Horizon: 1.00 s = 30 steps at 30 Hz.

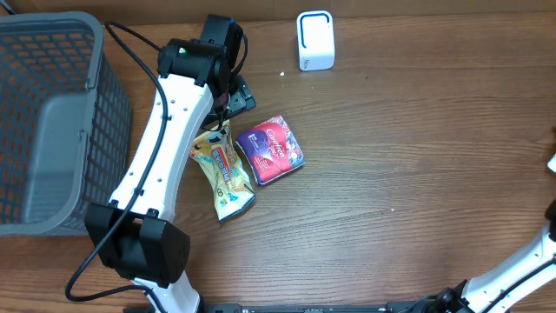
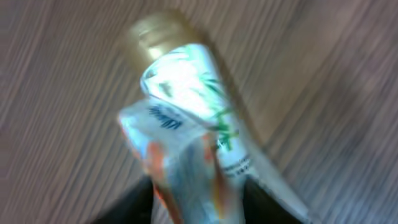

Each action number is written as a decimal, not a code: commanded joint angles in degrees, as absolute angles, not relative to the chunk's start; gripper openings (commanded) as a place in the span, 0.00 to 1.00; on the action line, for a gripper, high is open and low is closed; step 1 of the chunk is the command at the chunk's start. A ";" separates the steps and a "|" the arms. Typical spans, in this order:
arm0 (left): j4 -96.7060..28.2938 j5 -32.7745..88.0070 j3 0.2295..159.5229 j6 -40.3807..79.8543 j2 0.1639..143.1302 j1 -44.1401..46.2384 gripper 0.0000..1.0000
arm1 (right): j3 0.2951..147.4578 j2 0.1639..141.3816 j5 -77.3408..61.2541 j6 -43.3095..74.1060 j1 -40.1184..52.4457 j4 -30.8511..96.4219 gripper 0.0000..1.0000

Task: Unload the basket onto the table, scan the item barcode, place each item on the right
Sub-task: 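Carry Kleenex pack right and drop it off the table edge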

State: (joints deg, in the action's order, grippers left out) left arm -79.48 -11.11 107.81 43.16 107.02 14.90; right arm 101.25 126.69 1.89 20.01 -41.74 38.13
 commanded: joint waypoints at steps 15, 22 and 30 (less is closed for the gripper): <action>-79.44 -10.90 107.70 43.75 107.57 15.00 1.00 | 102.08 116.18 -19.25 20.25 -38.63 34.63 0.70; -79.44 -10.90 107.70 43.75 107.57 15.00 1.00 | 102.08 114.65 -39.40 21.28 -36.01 33.17 0.77; -79.44 -10.90 107.70 43.75 107.57 15.00 1.00 | 102.02 114.67 -50.41 18.76 -22.81 40.73 1.00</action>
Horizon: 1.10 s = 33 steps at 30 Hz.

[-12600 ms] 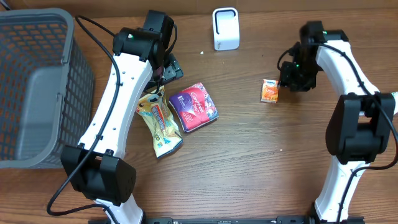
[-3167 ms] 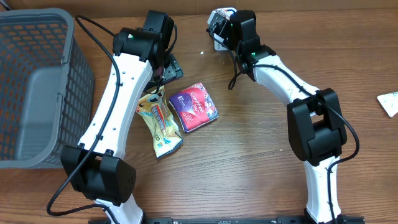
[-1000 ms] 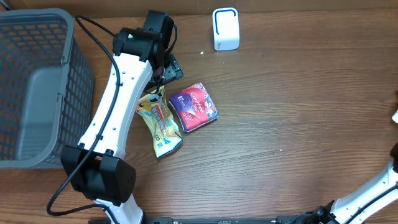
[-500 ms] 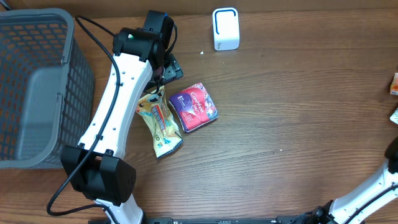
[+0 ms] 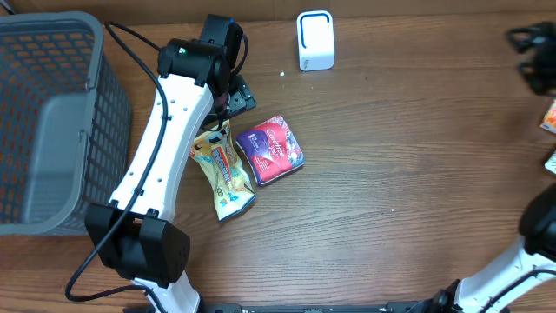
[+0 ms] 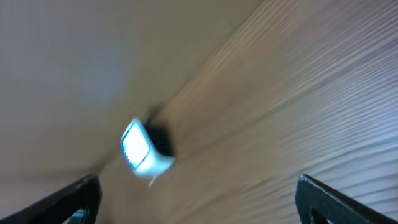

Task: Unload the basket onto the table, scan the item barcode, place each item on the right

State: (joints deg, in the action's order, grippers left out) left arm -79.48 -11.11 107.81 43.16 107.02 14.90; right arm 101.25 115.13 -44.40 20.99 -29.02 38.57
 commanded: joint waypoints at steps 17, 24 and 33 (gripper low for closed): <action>-79.44 -10.90 107.70 43.75 107.57 15.00 1.00 | 101.47 115.00 -17.30 14.57 10.98 51.53 1.00; -77.93 -9.76 107.70 45.69 107.57 15.00 1.00 | 100.44 115.04 -14.57 15.20 15.42 51.16 1.00; -75.68 3.79 107.46 39.07 107.66 15.22 1.00 | 100.44 115.04 -12.47 15.20 7.27 51.57 1.00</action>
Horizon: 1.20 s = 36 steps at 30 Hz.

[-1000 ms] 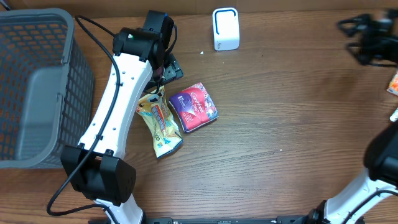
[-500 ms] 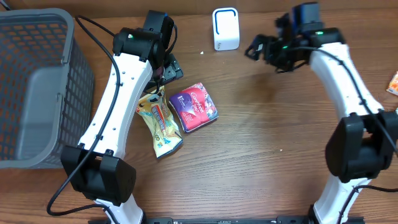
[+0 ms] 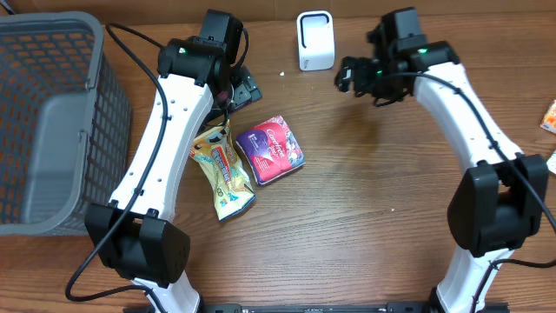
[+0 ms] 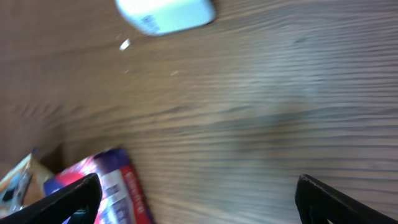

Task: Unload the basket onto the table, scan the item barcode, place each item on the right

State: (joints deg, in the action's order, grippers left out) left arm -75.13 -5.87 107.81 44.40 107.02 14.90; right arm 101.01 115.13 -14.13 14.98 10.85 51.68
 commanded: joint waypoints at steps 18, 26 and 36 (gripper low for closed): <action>-62.76 7.11 85.49 40.84 107.70 22.92 0.90 | 100.44 115.04 -12.03 14.96 -6.20 51.33 1.00; -61.71 9.19 83.94 40.71 107.74 16.32 0.78 | 100.44 115.04 -12.03 14.96 -6.20 51.33 1.00; -48.49 12.49 73.10 36.51 107.85 15.25 0.69 | 100.44 115.04 -12.03 14.96 -6.20 51.33 1.00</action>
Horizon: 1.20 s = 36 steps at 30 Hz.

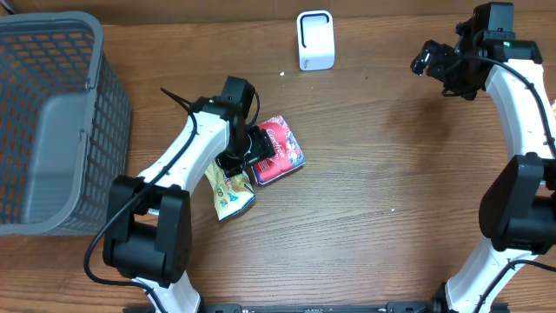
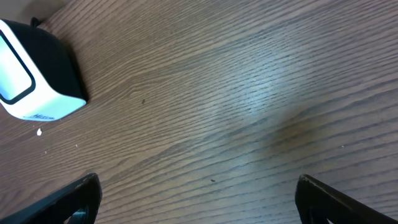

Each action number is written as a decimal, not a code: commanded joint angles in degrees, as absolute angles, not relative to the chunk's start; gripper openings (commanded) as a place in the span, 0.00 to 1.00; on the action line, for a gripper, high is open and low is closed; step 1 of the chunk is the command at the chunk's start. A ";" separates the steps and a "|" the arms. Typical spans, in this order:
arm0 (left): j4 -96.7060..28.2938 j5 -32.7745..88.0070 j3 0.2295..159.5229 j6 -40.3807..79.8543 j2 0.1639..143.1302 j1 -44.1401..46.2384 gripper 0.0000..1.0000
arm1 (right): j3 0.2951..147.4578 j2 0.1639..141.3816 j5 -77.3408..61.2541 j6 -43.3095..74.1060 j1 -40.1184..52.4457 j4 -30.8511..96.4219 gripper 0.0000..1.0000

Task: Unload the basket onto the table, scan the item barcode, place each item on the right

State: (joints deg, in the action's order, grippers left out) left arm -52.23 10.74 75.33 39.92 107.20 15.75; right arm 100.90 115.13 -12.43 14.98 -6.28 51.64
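A purple and red snack packet lies flat at mid-table, and a yellow packet lies at its left. My left gripper is down at the purple packet's left edge; its jaws are hidden under the wrist. The white barcode scanner stands at the far edge, also seen as the white scanner in the right wrist view. My right gripper hovers to the scanner's right. That right gripper is open over bare wood, with nothing between its fingers.
A grey mesh basket fills the left side of the table. The left arm's black cable loops over the wood between basket and packets. Brown wooden tabletop spreads to the right of the packets.
My left gripper has moved from the far side near the scanner down to the purple packet's left edge. My right gripper has moved rightward, away from the scanner, and is still open.
At first my right gripper was off at the right edge, close over a bottle and a packet, with the left arm raised behind the packets. Then the right gripper was open at the far right, then beside the scanner. Now it is further right and the left gripper is at the purple packet.
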 commanded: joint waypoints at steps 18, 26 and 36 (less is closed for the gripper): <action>-49.60 14.98 76.71 30.76 107.87 14.98 0.04 | 100.44 115.04 -12.03 14.96 -6.20 51.33 1.00; -68.99 -3.53 97.30 25.52 107.87 16.16 0.04 | 100.44 115.04 -12.03 14.96 -6.20 51.33 1.00; -68.97 -0.01 93.21 35.88 108.66 19.55 0.66 | 100.44 115.04 -12.03 14.96 -6.20 51.33 1.00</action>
